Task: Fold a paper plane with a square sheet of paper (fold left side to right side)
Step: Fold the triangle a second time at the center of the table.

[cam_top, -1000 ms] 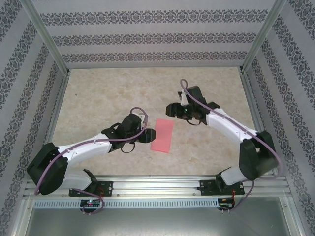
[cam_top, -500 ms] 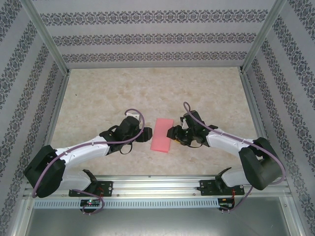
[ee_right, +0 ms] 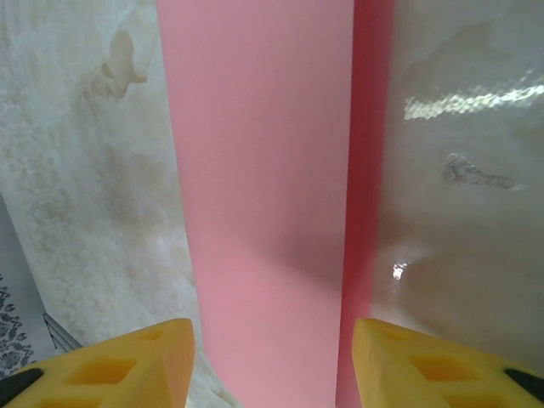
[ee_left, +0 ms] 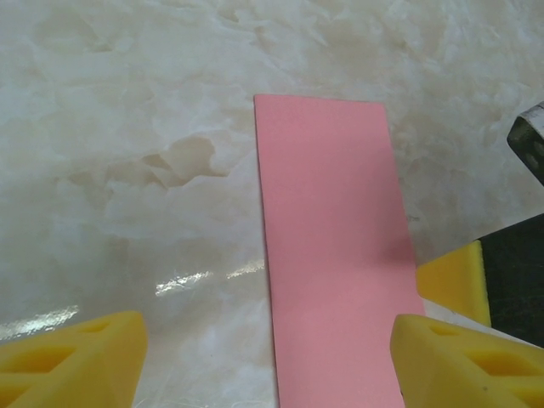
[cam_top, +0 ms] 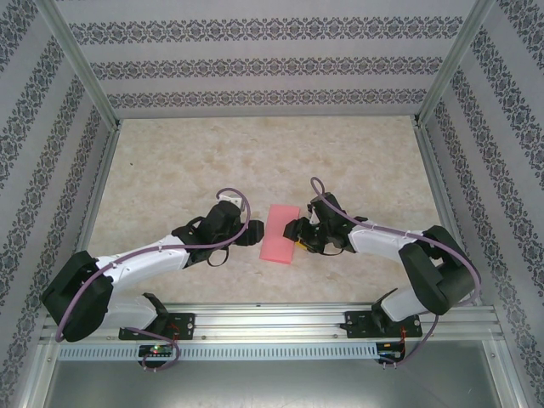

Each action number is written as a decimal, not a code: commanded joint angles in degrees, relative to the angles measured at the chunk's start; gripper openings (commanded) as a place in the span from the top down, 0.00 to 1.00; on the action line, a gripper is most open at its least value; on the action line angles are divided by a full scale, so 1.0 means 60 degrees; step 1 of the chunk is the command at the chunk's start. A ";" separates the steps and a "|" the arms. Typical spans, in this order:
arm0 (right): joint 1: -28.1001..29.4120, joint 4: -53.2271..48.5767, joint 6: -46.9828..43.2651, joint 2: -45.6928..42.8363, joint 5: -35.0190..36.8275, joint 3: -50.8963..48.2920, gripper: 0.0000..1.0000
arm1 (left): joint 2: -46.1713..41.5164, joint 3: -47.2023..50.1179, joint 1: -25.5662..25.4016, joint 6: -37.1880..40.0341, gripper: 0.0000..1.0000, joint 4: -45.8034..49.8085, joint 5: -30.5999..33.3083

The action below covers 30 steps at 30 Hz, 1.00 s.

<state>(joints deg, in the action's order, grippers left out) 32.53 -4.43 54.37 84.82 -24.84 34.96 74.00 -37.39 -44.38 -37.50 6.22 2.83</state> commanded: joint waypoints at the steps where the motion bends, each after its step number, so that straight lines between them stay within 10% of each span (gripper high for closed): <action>1: 0.0039 0.0261 0.0024 0.0242 0.0137 0.0013 0.47 | -0.0093 -0.0001 -0.0044 0.0322 0.23 -0.0419 -0.0229; 21: -0.0968 0.1022 0.0125 0.0887 -0.1105 0.0878 0.56 | -0.0029 0.0227 -0.0724 0.2272 0.24 -0.1183 -0.2385; 30: -0.1053 0.0405 -0.0334 0.1502 -0.1775 0.1581 0.67 | 0.0997 -0.0595 -0.2138 0.3695 0.22 -0.0390 -0.1290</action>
<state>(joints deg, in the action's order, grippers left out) 26.57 -0.30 54.24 92.36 -33.08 42.87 77.87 -37.50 -54.94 -20.56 2.20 -8.64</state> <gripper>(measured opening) 0.341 0.777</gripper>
